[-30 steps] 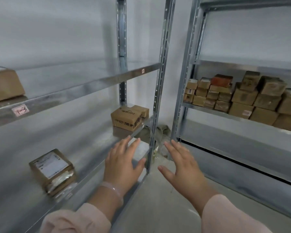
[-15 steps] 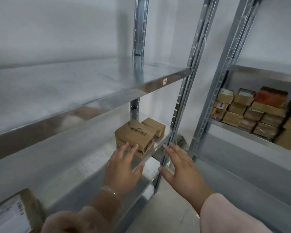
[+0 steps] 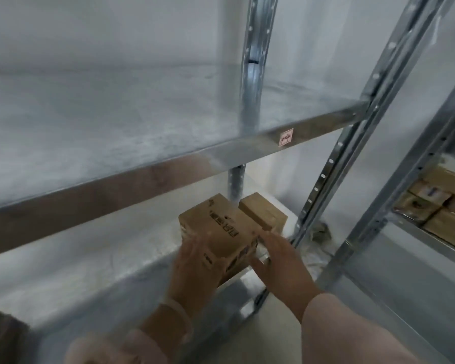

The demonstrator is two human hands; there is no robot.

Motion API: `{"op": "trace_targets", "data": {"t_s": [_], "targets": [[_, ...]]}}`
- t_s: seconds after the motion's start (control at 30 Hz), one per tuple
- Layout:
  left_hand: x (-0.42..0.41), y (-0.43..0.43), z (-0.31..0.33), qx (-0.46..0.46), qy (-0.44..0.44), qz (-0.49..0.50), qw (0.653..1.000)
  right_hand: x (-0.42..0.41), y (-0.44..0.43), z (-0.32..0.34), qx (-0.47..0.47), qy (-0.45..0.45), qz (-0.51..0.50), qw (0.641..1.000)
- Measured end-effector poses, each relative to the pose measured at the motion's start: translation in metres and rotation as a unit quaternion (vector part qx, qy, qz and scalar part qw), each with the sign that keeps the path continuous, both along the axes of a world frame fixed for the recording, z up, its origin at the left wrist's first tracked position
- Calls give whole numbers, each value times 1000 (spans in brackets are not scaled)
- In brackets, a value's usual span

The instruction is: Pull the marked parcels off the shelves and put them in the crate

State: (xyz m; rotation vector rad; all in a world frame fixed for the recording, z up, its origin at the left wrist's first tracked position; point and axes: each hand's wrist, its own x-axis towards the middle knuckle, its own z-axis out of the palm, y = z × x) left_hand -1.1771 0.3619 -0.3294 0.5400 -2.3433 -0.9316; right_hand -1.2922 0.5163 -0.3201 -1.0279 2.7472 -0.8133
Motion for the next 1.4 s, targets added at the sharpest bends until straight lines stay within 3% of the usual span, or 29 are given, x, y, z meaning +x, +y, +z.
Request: {"op": "trace_targets", "data": {"t_s": [0.13,0.23,0.4,0.6,0.7,0.77,0.83,0.93,1.0,1.07,1.13,1.17,1.27,1.4], "targets": [[-28,0,-25,58,-107,82,989,-53,-15,-10,-24,-42,50,998],[-47,3,-29,165,-134,131,968,-92,-29,-16,-24,-65,89,994],[-72,-1,-32,244,-168,192,936,-129,-59,-28,34,-84,145,985],[-72,5,-33,304,-83,190,930,-134,-78,-37,24,-290,143,946],[-60,10,-30,314,-24,204,927,-123,-74,-34,-62,-328,140,932],[-49,12,-25,324,10,196,925,-118,-70,-30,-153,-390,114,901],[-35,15,-16,331,36,193,923,-112,-65,-23,-202,-404,118,884],[-16,19,-3,324,61,208,921,-105,-60,-13,-177,-374,159,896],[-7,19,5,315,70,205,924,-99,-58,-5,-152,-461,170,858],[-1,21,12,307,70,190,930,-91,-56,5,-154,-577,216,772],[3,20,16,273,42,193,942,-80,-54,10,-159,-608,259,734],[5,19,17,250,16,207,946,-73,-54,12,-166,-597,263,740],[11,20,24,220,-40,245,943,-58,-57,17,-195,-507,248,803],[8,27,30,227,-40,214,949,-40,-62,23,-226,-419,246,844]]}}
